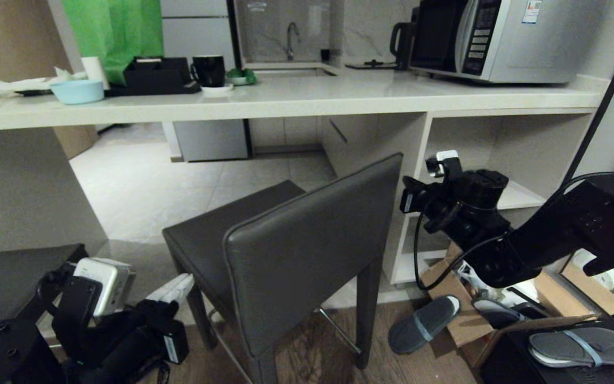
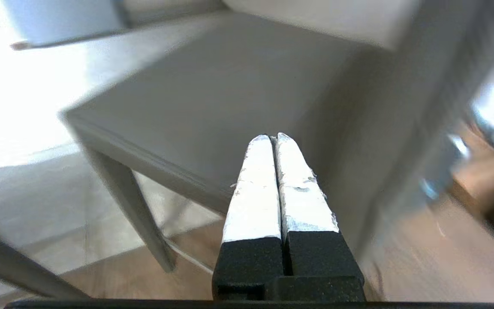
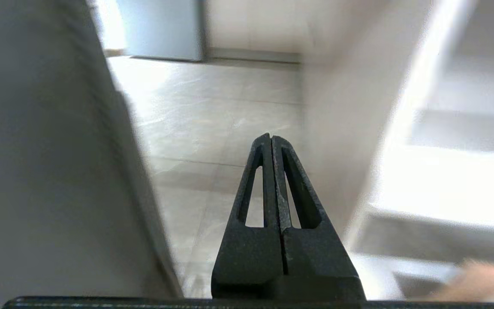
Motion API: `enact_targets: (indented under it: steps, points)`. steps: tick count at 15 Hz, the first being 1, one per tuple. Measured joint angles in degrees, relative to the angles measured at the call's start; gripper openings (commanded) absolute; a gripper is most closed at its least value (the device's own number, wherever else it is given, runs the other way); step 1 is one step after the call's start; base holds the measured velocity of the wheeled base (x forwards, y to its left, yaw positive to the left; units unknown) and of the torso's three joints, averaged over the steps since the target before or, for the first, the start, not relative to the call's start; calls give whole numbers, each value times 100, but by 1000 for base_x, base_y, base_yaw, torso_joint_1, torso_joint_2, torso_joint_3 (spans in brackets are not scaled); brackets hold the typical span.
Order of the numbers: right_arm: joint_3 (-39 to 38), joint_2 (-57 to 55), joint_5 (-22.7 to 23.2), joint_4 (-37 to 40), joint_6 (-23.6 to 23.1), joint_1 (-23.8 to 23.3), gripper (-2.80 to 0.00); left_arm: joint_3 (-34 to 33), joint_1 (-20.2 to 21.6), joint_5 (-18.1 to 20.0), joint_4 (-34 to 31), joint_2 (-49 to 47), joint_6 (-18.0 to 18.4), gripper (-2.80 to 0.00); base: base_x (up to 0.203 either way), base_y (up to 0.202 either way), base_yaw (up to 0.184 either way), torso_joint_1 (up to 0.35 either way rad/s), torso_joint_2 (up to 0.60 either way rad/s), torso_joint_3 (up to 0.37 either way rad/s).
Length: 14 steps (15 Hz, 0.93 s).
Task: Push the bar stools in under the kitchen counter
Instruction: Push the gray chair back under the dining table
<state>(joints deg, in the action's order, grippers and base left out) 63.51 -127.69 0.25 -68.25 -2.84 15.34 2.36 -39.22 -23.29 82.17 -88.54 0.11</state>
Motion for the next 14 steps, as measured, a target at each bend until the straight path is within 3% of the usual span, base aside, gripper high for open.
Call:
enact_targets:
  steps: [2, 9, 14]
  points:
    - [465, -176, 129, 359, 0, -44, -280, 261, -224, -423, -497, 107, -1, -280, 0, 0, 0, 0, 0, 0]
    - [1237, -840, 408, 847, 10, -88, -280, 1088, -531, -1013, -1808, 377, -75, -280, 0, 0, 0, 0, 0, 0]
    - [1710, -1195, 385, 1104, 3, -83, -280, 1155, -942, -1525, -1952, 201, -254, -280, 0, 0, 0, 0, 0, 0]
